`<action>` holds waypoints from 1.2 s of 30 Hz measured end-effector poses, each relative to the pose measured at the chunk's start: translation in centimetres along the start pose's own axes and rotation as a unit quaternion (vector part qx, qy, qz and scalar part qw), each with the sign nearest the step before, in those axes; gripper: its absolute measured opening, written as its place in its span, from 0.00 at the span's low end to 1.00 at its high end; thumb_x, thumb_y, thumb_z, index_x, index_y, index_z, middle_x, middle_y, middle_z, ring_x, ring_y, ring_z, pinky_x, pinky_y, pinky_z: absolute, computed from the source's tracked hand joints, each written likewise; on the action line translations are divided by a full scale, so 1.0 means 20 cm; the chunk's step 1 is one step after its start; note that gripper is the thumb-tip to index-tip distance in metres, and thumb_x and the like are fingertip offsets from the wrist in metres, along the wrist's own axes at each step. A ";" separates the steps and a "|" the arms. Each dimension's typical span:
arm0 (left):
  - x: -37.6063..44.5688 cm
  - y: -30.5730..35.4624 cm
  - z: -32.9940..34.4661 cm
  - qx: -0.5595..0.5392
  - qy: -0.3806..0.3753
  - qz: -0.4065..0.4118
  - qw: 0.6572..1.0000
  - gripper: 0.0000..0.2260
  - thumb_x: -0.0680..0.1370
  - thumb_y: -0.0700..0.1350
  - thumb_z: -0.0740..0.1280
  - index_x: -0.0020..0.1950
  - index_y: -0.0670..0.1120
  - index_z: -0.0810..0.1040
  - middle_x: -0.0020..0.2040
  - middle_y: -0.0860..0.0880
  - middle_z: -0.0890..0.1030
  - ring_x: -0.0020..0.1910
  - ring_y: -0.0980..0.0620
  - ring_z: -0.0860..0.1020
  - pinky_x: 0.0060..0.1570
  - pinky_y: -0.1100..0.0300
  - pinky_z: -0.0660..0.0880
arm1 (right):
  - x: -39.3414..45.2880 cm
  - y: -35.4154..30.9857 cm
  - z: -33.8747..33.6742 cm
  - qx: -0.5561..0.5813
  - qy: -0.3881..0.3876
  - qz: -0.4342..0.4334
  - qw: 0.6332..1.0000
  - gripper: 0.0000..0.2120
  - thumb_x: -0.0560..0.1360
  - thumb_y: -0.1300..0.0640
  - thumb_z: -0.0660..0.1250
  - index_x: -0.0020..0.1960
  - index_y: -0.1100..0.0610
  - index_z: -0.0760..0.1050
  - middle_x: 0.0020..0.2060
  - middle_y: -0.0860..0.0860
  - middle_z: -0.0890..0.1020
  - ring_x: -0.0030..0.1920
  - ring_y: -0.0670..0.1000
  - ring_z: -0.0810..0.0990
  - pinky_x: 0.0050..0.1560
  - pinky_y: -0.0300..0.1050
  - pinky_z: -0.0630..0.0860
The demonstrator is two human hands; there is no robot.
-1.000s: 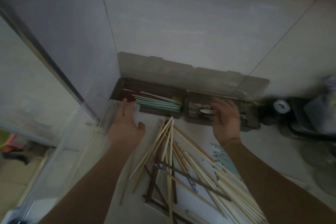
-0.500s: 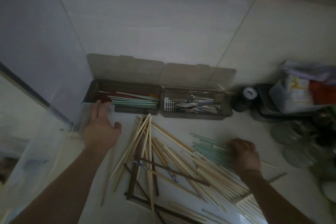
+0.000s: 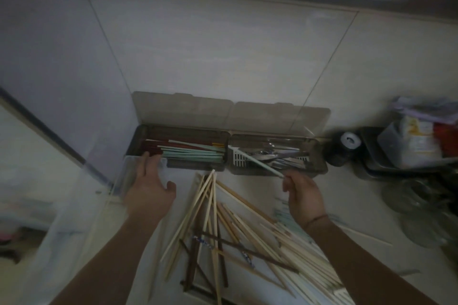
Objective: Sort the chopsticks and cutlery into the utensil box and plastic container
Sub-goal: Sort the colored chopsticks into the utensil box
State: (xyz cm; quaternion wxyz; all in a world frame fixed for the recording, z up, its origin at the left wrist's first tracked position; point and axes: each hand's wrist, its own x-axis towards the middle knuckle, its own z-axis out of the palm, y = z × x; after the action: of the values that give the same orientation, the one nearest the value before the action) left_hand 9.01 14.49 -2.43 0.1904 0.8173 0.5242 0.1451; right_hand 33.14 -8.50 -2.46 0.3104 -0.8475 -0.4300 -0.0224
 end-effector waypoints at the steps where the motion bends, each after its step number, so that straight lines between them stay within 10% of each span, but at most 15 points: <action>1: 0.00 0.00 0.00 0.001 0.004 0.005 1.000 0.32 0.70 0.46 0.72 0.73 0.50 0.65 0.77 0.49 0.61 0.61 0.42 0.77 0.51 0.49 0.75 | 0.06 -0.07 0.04 -0.006 -0.013 -0.008 1.000 0.13 0.76 0.54 0.53 0.43 0.54 0.76 0.34 0.50 0.77 0.34 0.55 0.75 0.36 0.44 0.69; 12: 0.00 -0.04 0.02 -0.027 0.031 0.041 0.998 0.32 0.66 0.44 0.74 0.70 0.47 0.71 0.73 0.46 0.68 0.64 0.43 0.75 0.51 0.50 0.77 | 0.58 -0.52 0.39 -0.161 -0.173 0.030 0.971 0.12 0.78 0.46 0.60 0.55 0.44 0.80 0.64 0.47 0.72 0.68 0.55 0.60 0.64 0.52 0.62; 20: 0.00 -0.04 0.02 -0.040 0.026 0.031 0.998 0.31 0.68 0.45 0.72 0.71 0.50 0.69 0.75 0.48 0.64 0.60 0.44 0.78 0.46 0.52 0.78 | 0.64 -0.52 0.46 -0.183 -0.175 -0.059 0.966 0.11 0.78 0.46 0.59 0.53 0.44 0.80 0.61 0.46 0.75 0.62 0.55 0.65 0.61 0.51 0.64; 25: 0.00 -0.02 0.02 -0.035 0.015 0.017 0.999 0.32 0.69 0.45 0.71 0.72 0.51 0.67 0.76 0.50 0.62 0.57 0.43 0.79 0.46 0.52 0.78 | 0.54 -0.34 0.30 -0.050 -0.030 -0.039 0.998 0.09 0.76 0.51 0.63 0.49 0.49 0.82 0.48 0.48 0.82 0.52 0.56 0.76 0.55 0.45 0.68; 31: -0.02 0.00 0.00 -0.033 0.001 -0.002 0.999 0.32 0.71 0.45 0.71 0.73 0.52 0.65 0.78 0.51 0.59 0.62 0.42 0.76 0.52 0.51 0.75 | 0.01 0.10 -0.11 0.004 0.119 0.130 0.984 0.09 0.75 0.55 0.65 0.48 0.59 0.81 0.41 0.55 0.81 0.41 0.56 0.77 0.44 0.46 0.73; 36: 0.00 0.00 0.01 -0.013 0.008 -0.001 1.000 0.31 0.71 0.45 0.72 0.73 0.50 0.65 0.77 0.49 0.60 0.65 0.41 0.73 0.56 0.48 0.73 | -0.34 0.40 -0.25 -0.062 0.033 0.241 0.968 0.12 0.76 0.57 0.63 0.46 0.62 0.83 0.43 0.61 0.84 0.41 0.61 0.81 0.46 0.49 0.76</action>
State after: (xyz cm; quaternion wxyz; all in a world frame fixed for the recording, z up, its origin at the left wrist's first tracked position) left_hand 9.09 14.37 -2.69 0.1974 0.8131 0.5243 0.1581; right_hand 35.94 -19.65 -4.68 0.2673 -0.9426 -0.2001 -0.0020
